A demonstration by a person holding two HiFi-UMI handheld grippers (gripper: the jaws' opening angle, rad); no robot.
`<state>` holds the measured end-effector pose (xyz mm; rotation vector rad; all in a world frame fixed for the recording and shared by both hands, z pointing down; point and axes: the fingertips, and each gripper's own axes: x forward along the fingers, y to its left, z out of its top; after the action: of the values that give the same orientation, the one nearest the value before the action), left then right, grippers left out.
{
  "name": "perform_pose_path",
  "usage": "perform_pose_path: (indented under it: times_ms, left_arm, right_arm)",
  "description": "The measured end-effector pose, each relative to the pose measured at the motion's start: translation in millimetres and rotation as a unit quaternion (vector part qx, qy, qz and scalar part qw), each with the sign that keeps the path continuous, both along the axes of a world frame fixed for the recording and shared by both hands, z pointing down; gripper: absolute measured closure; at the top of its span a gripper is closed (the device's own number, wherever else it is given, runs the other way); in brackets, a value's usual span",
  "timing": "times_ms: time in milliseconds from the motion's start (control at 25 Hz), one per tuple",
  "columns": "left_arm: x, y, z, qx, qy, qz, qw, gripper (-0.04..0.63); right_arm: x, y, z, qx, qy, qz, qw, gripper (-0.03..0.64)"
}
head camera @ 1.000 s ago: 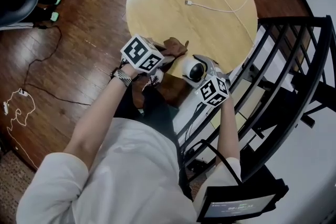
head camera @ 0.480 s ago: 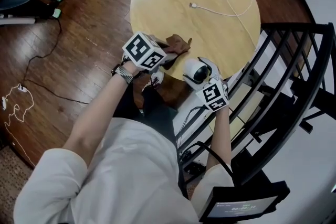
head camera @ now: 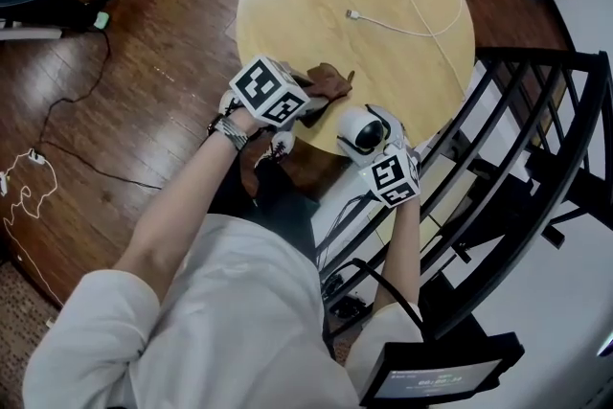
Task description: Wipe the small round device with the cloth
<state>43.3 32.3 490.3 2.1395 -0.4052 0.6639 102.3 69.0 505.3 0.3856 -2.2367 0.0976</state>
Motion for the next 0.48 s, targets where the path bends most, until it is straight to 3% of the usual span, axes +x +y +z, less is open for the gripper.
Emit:
perform_pose_path:
  times_ms: [280,480]
  left_arm:
    - [10,-25,5,0.02,-0.025,-0.004,0.9995,0.529]
    - [21,-28,7,0.019,-0.014,0.017,0.9996,0.529]
  right_arm:
    - [7,-25,13,-0.013,0.02,0.024,0.999,0.245]
    - [4,-23,11,0.001,0.018,0.027,0.999,0.245]
